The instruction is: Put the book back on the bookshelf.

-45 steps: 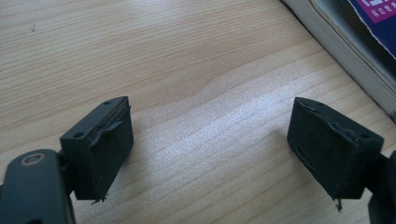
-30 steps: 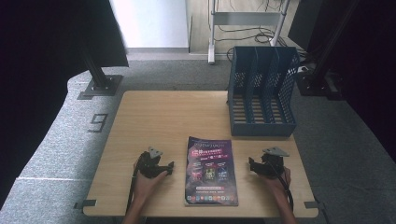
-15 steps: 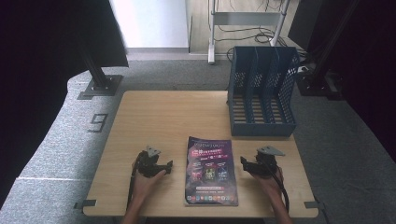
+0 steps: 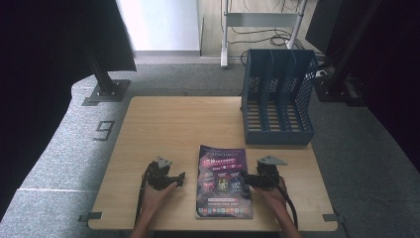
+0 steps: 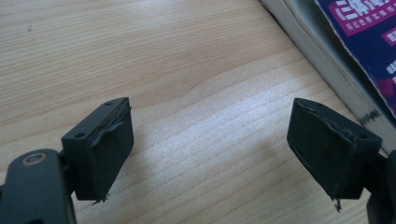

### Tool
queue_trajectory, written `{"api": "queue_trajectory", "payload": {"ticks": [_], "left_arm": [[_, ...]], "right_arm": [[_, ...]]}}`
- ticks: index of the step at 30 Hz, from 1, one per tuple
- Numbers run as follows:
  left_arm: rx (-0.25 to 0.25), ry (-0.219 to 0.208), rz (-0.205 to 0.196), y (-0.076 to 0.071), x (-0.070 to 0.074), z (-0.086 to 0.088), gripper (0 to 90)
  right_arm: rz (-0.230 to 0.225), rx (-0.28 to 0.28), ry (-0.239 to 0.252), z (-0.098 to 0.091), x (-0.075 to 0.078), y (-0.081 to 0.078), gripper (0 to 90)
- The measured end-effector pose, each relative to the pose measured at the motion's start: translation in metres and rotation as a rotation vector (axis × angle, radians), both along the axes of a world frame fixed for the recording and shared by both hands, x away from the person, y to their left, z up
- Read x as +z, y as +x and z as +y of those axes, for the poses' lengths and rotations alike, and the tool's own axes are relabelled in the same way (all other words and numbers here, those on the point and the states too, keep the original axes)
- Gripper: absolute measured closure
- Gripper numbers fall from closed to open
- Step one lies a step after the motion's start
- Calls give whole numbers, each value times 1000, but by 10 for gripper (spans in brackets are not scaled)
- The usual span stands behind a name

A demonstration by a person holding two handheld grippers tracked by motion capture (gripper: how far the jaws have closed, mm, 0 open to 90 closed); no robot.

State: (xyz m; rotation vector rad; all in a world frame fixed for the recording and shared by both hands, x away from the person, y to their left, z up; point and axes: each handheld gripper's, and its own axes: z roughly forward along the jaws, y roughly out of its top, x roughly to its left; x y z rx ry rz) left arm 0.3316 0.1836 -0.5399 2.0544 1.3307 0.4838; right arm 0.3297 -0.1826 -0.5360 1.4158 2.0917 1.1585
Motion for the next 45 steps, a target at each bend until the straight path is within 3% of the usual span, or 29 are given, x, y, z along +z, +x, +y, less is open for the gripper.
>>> {"api": "queue_trajectory", "payload": {"ticks": [7,17,32,35,45], "left_arm": [[6,-11,7,-4,0,1,145],[4,-37,15,-5,1,3,145],[-5,-61,13,-10,5,0,147],[-27,-82,22,-10,6,-6,147],[-82,-64,13,-10,10,-28,146]], "right_arm": [[26,47,-31,19,-6,3,168],[63,73,-58,30,-15,6,149],[50,69,-63,31,-16,4,154],[46,62,-61,31,-16,3,164],[42,52,-58,30,-16,2,187]]}}
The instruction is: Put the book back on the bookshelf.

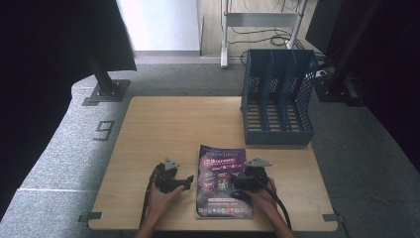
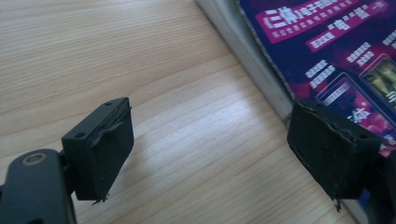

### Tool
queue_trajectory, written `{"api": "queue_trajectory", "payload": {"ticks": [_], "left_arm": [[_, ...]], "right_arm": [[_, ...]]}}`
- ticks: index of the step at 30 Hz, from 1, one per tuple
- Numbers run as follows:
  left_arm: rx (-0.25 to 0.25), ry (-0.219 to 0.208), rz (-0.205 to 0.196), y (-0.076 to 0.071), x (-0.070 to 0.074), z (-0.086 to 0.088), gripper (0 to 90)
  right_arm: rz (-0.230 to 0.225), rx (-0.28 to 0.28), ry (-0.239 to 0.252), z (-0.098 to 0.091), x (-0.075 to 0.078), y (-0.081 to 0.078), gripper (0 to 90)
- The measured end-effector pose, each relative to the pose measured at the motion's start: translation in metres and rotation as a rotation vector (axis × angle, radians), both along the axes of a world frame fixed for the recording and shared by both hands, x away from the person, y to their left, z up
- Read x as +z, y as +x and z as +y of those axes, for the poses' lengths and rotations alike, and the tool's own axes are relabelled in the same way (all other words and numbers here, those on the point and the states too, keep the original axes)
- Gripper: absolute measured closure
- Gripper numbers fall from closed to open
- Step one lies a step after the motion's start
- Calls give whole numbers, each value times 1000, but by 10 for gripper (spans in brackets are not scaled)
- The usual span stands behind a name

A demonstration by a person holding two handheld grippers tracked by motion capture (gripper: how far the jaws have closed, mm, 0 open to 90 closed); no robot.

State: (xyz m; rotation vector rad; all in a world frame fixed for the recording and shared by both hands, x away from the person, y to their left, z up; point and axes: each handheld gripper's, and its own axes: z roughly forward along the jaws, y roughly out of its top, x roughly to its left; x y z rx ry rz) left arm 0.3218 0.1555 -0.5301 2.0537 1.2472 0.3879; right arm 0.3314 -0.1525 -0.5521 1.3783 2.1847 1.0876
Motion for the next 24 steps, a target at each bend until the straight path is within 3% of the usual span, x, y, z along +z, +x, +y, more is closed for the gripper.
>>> {"api": "queue_trajectory", "payload": {"ticks": [6,11,16,24], "left_arm": [[-21,-17,-20,4,7,-12,149],[-62,-40,-7,5,3,-28,150],[-73,-4,-6,8,-1,-45,149],[-76,5,3,16,-8,-54,152]], "right_arm": [[-1,-3,1,0,0,0,189],[-4,-6,1,0,0,-1,190],[-9,-6,4,0,-1,-2,190],[-13,-1,10,-1,-2,-2,187]]}}
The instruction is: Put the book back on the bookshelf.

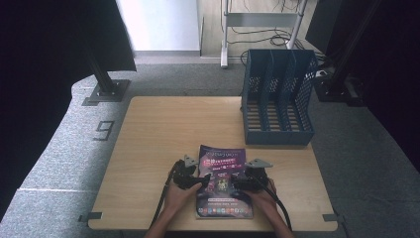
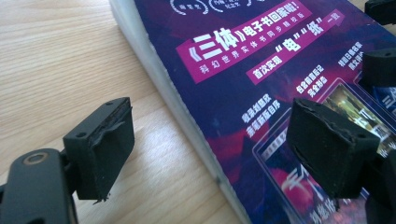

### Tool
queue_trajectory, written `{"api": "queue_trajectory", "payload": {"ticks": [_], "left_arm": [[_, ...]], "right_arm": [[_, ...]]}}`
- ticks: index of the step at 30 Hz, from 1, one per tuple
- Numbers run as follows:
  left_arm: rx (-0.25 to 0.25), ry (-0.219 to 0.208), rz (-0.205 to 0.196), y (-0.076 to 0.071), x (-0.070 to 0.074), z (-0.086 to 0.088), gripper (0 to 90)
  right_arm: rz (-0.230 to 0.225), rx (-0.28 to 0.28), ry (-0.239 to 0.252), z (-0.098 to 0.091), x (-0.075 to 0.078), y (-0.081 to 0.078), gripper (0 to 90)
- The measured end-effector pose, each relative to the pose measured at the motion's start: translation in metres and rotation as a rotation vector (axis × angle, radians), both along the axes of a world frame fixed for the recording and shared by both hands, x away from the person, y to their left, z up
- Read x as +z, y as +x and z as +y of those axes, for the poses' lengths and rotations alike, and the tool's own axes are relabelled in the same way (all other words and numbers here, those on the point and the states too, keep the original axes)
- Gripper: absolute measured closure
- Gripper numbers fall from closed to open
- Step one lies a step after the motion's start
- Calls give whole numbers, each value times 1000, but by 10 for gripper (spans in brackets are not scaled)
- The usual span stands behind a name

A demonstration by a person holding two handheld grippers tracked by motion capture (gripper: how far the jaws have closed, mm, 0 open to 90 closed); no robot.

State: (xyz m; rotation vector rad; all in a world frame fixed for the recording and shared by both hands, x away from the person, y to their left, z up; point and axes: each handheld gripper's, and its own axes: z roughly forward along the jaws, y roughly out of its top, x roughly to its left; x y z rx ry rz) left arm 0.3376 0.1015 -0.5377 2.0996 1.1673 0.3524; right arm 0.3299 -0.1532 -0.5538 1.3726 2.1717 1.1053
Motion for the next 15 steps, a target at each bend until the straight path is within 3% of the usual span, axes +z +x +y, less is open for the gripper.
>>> {"api": "queue_trajectory", "payload": {"ticks": [6,15], "left_arm": [[-4,15,28,3,-3,-6,146],[1,0,42,5,-4,-6,145]], "right_arm": [[0,0,0,0,0,0,187],[0,0,0,0,0,0,187]]}}
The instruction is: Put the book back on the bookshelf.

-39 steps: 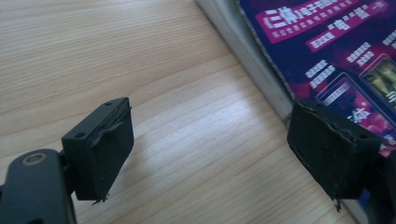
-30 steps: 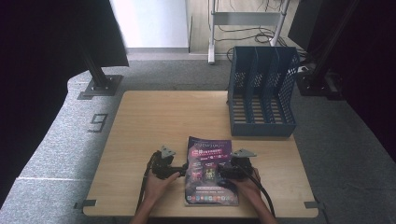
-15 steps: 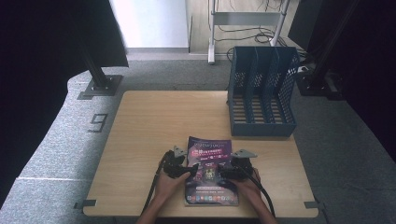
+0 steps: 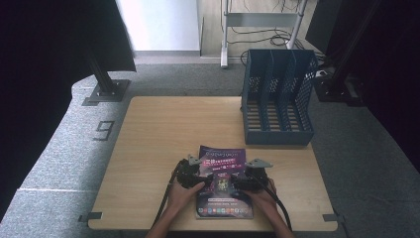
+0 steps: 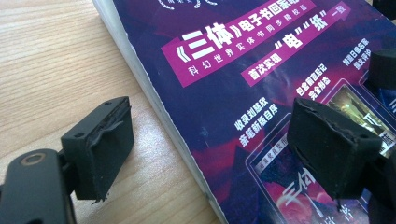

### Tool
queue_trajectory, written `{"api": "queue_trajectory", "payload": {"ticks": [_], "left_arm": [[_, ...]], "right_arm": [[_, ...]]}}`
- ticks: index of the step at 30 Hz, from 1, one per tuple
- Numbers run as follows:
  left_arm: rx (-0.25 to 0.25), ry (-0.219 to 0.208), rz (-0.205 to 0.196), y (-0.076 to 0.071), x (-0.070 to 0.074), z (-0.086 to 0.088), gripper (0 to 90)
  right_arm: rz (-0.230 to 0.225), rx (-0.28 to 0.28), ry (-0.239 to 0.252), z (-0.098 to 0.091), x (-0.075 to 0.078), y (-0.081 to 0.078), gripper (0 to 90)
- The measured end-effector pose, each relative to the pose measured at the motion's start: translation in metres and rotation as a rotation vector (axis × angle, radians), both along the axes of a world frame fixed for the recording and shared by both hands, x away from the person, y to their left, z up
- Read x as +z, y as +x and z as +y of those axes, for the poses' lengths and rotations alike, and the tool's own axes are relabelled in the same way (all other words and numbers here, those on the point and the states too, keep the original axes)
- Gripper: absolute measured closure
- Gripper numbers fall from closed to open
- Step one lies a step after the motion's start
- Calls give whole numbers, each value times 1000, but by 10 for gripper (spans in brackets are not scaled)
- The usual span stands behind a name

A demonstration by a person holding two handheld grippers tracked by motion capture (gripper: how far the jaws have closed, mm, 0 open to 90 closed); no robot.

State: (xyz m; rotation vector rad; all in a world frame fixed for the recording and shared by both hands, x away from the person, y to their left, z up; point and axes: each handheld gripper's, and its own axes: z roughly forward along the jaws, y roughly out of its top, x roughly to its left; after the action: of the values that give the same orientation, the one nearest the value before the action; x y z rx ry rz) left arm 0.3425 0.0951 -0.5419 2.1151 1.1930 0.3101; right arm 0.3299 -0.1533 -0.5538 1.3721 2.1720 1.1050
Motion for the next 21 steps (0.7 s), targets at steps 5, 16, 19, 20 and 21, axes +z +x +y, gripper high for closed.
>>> {"api": "queue_trajectory", "payload": {"ticks": [5,16,19,20,21], "left_arm": [[-26,2,-4,-2,0,-6,141],[20,-65,18,-1,1,-4,169],[22,-71,8,-2,2,-3,199],[18,-77,1,-3,3,-3,200],[16,-95,-9,-4,6,-2,203]], "right_arm": [[-1,0,-1,0,0,0,187],[-2,-1,-2,0,0,0,188],[-3,-3,-3,1,0,-1,190],[-5,-4,-4,1,0,-1,192],[-9,-6,-7,1,0,-1,193]]}}
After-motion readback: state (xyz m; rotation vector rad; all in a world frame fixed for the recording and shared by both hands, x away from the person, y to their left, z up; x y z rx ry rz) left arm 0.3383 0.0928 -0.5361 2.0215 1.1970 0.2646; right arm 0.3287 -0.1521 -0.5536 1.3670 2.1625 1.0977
